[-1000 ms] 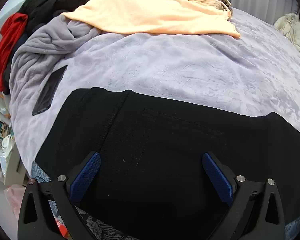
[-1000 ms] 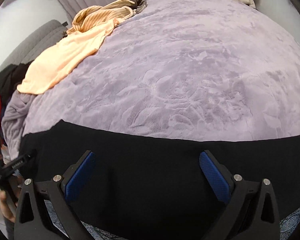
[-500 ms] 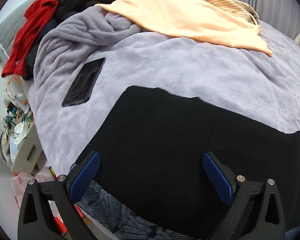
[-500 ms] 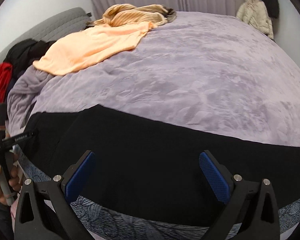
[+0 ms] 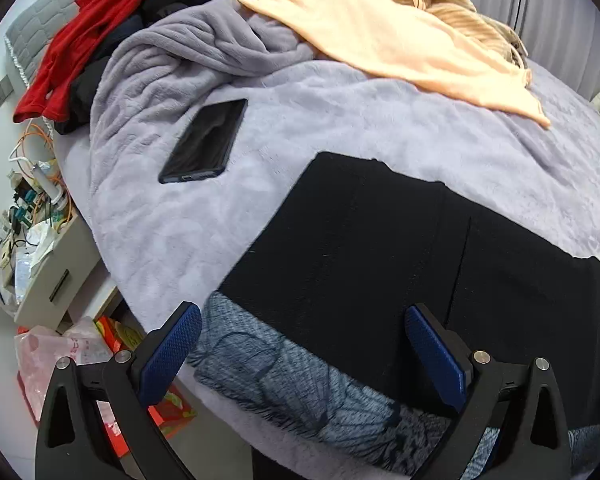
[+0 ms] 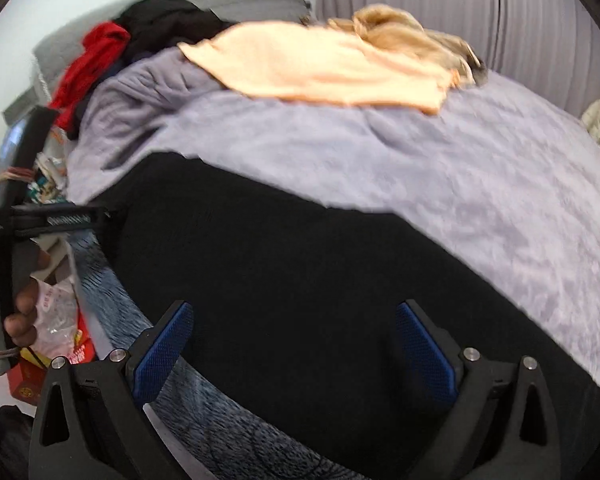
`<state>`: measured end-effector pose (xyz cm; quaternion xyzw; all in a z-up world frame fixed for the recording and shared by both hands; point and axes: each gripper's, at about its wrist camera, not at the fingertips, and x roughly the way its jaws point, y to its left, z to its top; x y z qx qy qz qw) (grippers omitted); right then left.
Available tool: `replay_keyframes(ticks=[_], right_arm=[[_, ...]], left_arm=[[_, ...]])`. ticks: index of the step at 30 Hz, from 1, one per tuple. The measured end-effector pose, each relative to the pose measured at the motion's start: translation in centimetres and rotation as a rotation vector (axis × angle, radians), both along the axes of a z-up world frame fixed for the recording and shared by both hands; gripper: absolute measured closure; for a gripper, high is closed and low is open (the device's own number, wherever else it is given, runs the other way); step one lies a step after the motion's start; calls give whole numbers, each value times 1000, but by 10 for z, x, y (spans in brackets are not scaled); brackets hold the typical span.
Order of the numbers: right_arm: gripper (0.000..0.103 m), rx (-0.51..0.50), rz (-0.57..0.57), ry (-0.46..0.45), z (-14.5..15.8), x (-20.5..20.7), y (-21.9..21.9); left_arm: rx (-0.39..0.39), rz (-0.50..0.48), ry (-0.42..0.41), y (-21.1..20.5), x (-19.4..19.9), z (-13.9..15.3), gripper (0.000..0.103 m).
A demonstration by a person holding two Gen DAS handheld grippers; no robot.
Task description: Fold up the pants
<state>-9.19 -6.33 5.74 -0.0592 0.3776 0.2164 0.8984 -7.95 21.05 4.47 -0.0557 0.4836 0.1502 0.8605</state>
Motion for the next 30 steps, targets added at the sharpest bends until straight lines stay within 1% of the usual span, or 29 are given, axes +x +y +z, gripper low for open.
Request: replay_keyframes(ticks=[2, 3, 4, 6, 10, 13, 17, 20, 23, 25, 27, 28, 30], right_arm=[[0, 54, 78, -186, 26, -13, 2], [0, 40, 124, -241, 34, -15, 6], [0, 17, 158, -256, 39, -13, 10], [0, -22, 214, -231, 43, 0, 20], [0, -26, 240, -144, 40, 26, 30], [0, -27, 246, -69, 31, 43, 38], [0, -57, 247, 14, 13, 57, 46], [0, -66, 280, 50, 6, 55, 63], [0, -101, 324, 79, -7, 47, 85], [0, -140, 353, 114, -22, 44, 100], [0, -199, 387, 165, -44, 40, 112], [0, -210, 395, 188, -52, 40, 114], [0, -190, 403, 193, -49, 41, 111]], left_arm=[[29, -2, -23, 3, -4, 5, 1], [26, -9, -27, 5, -4, 6, 1], [18, -14, -28, 7, -4, 5, 1], [12, -7, -16, 10, -1, 3, 1], [2, -8, -8, 12, 0, -1, 1], [-1, -15, -6, 12, 2, -1, 1], [2, -25, 2, 13, 5, -4, 1], [-7, -26, 4, 15, 5, -5, 1], [-9, -22, 13, 18, 6, -8, 1], [-6, -18, 17, 20, 6, -9, 1], [-9, -17, 21, 23, 5, -10, 1], [-10, -18, 25, 25, 4, -11, 1], [-15, -19, 19, 30, 2, -10, 1]])
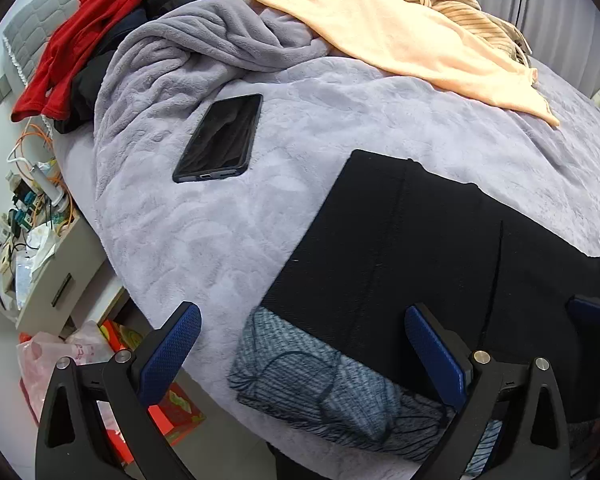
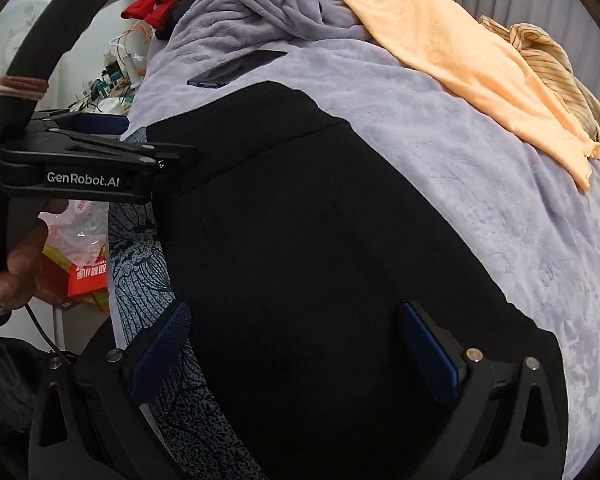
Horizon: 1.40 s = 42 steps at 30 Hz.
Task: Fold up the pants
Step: 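Fold the waistband end over toward the cuffs with both grippers and lay it flat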
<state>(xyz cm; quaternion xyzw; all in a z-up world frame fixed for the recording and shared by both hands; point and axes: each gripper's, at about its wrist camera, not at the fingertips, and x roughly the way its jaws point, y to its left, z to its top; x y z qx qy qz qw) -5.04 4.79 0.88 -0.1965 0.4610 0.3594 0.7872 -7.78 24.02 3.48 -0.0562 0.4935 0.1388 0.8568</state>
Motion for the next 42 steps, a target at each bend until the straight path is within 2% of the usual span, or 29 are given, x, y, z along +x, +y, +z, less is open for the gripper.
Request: replay_keyframes(ticks=[3, 7, 11, 14, 20, 23, 24, 27, 30, 32, 34, 38, 42], right_arm=[[0, 55, 1, -20, 21, 11, -13], [0, 59, -12, -57, 38, 38, -22], [0, 34, -42, -12, 32, 63, -19], [0, 39, -59, -3, 28, 64, -16], [0, 90, -92, 92, 8, 64, -2], [0, 3, -91, 64, -3, 47, 0], [0, 4, -90, 47, -3, 40, -7], [0, 1, -135, 13, 2, 20, -52], [0, -75, -237, -54, 4, 9, -113], [0, -35, -319, -31, 7, 3, -162], [0, -52, -415, -34, 8, -8, -207], [0, -78, -573, -44, 7, -43, -293], [1, -41, -698, -49, 11, -85, -369]], left_arm=[[-41, -12, -14, 11, -3, 1, 1], [-74, -44, -5, 15, 1, -2, 1], [-68, -82, -12, 9, 2, -1, 1], [-68, -108, -23, 4, 2, 2, 1], [-61, -119, -39, -9, 6, 10, 1], [-91, -118, -50, -15, 3, 16, 1], [-102, -122, -49, -19, 2, 17, 1], [-100, -190, -33, -46, 4, 17, 1], [-61, -279, -23, -89, 7, 19, 1], [-64, -348, -20, -120, 7, 22, 1], [-63, -420, -16, -154, 4, 24, 1], [-37, -586, 10, -233, -6, 21, 1], [-6, -743, 16, -306, -23, 22, 1]])
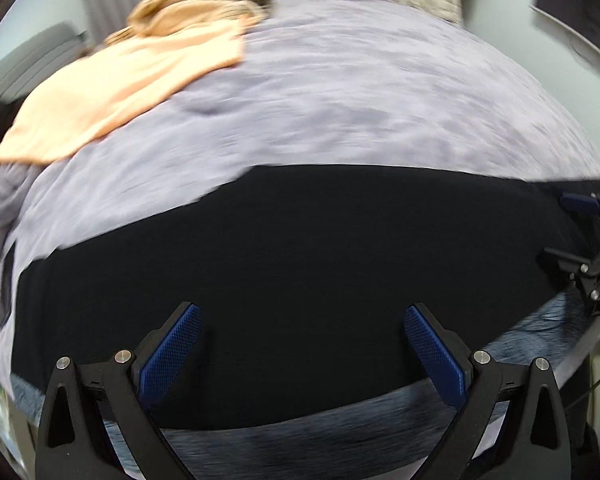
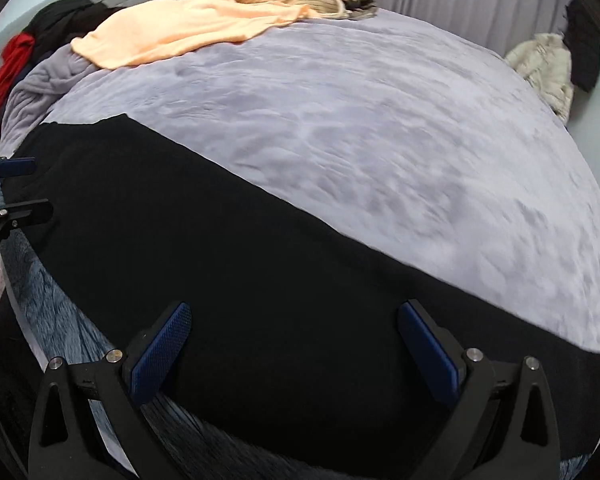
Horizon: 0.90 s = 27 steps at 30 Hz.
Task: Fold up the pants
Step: 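Fold the waistband end over toward the cuffs with both grippers and lay it flat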
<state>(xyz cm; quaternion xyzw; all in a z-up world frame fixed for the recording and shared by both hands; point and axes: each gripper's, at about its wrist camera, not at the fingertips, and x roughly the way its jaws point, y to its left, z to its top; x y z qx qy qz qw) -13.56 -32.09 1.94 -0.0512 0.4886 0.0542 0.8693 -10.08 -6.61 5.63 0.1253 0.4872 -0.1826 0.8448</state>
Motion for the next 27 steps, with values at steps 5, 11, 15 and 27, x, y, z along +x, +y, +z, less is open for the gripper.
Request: replay_keyframes(ticks=[5, 11, 15, 27], right_arm=[[0, -42, -135, -9, 7, -48, -63], [0, -73, -319, -54, 34, -112, -122], [0, 14, -384, -73, 40, -152, -138], [0, 522, -508, -172, 0, -188, -157]], left_arm=[[37, -99, 57, -79, -8, -15, 1], [33, -160, 41, -152, -16, -11, 1], [38, -213, 45, -195, -22, -13, 1], [23, -198, 99, -219, -22, -8, 1]])
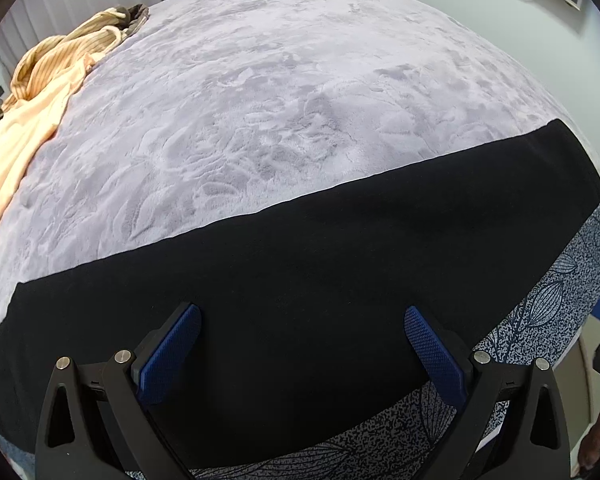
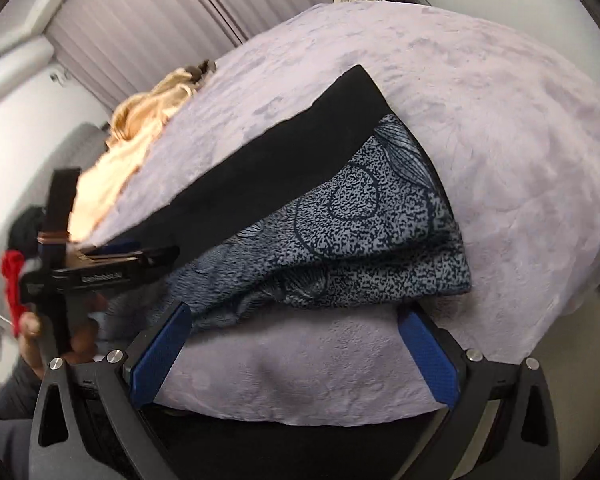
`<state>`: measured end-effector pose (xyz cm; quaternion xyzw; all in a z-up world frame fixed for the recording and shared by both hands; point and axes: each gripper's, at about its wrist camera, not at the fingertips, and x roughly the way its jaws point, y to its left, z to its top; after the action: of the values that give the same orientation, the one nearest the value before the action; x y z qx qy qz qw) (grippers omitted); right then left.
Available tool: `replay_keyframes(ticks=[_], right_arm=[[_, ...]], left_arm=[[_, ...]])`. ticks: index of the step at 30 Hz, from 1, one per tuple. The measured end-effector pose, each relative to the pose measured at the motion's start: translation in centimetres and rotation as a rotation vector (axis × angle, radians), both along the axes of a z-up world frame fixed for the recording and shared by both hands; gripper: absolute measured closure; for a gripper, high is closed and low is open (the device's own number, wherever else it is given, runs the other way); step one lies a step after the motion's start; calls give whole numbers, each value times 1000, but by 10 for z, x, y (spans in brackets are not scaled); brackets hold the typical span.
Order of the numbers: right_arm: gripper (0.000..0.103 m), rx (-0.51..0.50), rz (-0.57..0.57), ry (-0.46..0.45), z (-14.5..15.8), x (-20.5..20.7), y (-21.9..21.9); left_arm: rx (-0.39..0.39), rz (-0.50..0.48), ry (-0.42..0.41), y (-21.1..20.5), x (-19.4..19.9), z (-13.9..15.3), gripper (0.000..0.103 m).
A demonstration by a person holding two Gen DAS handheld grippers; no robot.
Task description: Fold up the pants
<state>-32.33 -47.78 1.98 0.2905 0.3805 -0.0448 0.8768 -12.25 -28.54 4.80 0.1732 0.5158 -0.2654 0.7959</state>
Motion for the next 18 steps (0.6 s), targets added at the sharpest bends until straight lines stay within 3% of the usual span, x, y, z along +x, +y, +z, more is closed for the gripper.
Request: replay_keyframes(ticks=[3, 7, 8, 9, 10, 11, 15, 18], right_arm=[[0, 5, -56, -92, 0, -2, -5], [1, 45, -31, -189, -5, 24, -7], [9, 5, -32, -144, -11, 37, -4], [32, -50, -48, -93, -13, 45, -4], [48, -112, -60, -58, -11, 51, 0], [73, -130, -50, -56, -6, 55, 2], [76, -216, -45, -54, 10, 53, 12], [70, -259, -13, 65, 0, 78, 18]], left_arm=[[-12, 22, -24, 5, 3, -6, 1], [6, 38, -67, -1, -2, -7, 0], [4, 46, -64, 0, -1, -8, 0], [0, 49, -64, 0, 0, -9, 0], [-2, 48, -68, 1, -1, -9, 0], [-5, 48, -73, 3, -1, -9, 0], [-24, 62, -90, 8, -4, -11, 0], [-28, 65, -106, 5, -9, -15, 0]])
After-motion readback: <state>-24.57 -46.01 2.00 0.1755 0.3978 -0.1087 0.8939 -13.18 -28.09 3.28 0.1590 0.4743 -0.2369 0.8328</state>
